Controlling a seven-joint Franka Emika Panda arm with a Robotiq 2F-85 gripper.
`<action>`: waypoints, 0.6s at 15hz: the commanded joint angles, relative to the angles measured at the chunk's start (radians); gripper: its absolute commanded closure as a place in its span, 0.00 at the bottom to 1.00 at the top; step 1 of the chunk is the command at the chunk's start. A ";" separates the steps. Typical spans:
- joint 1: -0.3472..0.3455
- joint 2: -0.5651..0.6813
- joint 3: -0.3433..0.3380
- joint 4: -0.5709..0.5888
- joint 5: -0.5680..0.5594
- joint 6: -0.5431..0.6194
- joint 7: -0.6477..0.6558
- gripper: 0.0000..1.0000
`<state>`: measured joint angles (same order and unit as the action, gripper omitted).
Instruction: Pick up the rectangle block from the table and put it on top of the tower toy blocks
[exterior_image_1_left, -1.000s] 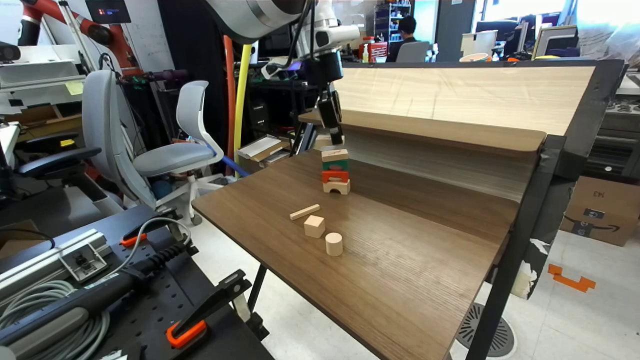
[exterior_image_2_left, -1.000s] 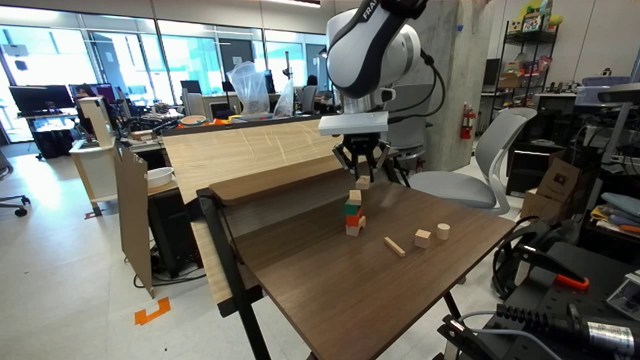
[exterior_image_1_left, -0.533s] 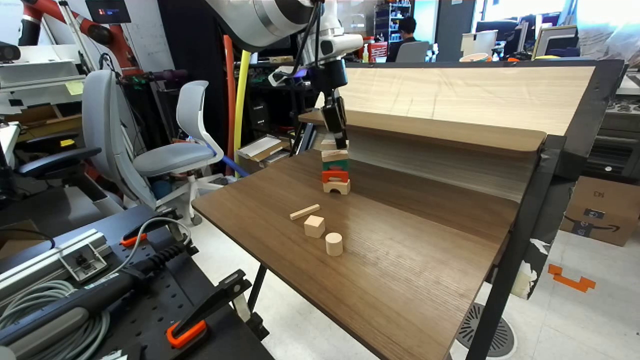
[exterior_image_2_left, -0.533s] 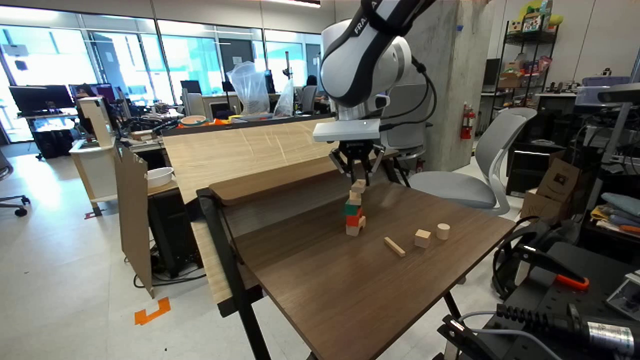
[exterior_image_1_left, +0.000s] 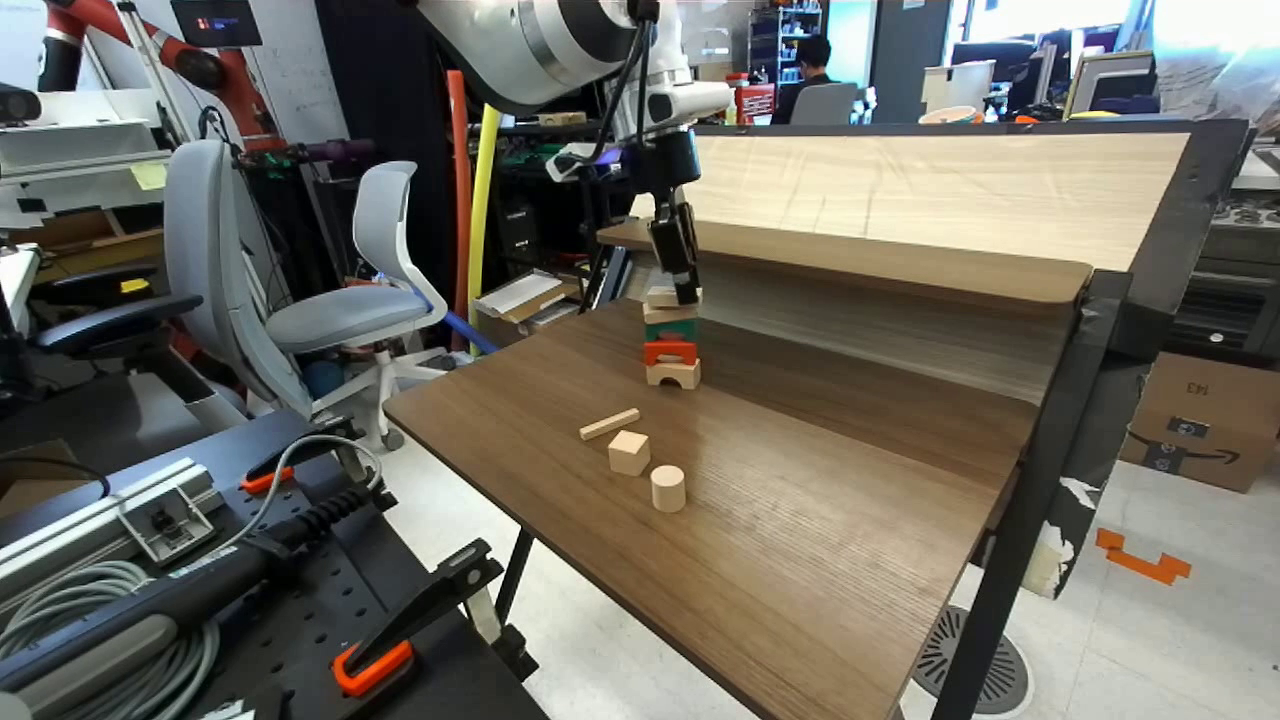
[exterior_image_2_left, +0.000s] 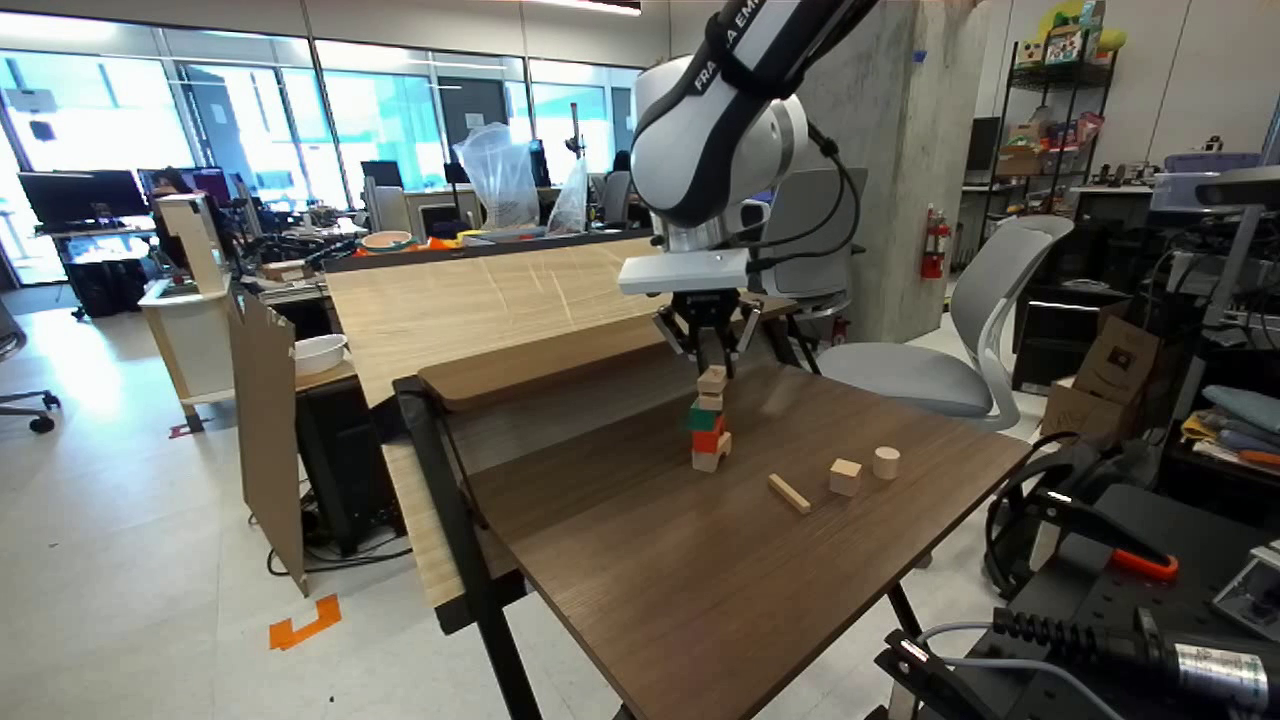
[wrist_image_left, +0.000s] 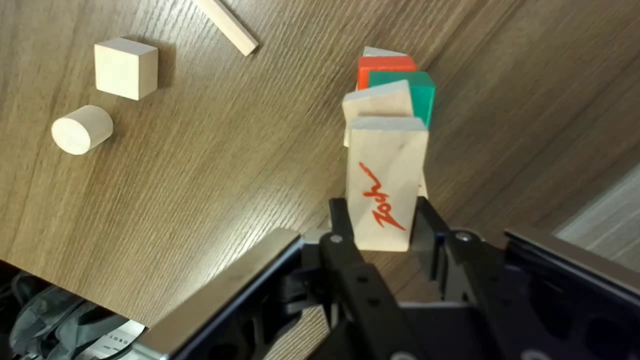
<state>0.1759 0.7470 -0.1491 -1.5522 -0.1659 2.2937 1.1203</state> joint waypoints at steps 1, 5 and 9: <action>0.017 0.023 -0.010 0.050 -0.001 -0.047 0.022 0.91; 0.020 0.028 -0.010 0.060 0.000 -0.052 0.026 0.91; 0.021 0.033 -0.009 0.065 0.000 -0.057 0.029 0.91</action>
<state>0.1839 0.7589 -0.1491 -1.5337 -0.1659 2.2853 1.1316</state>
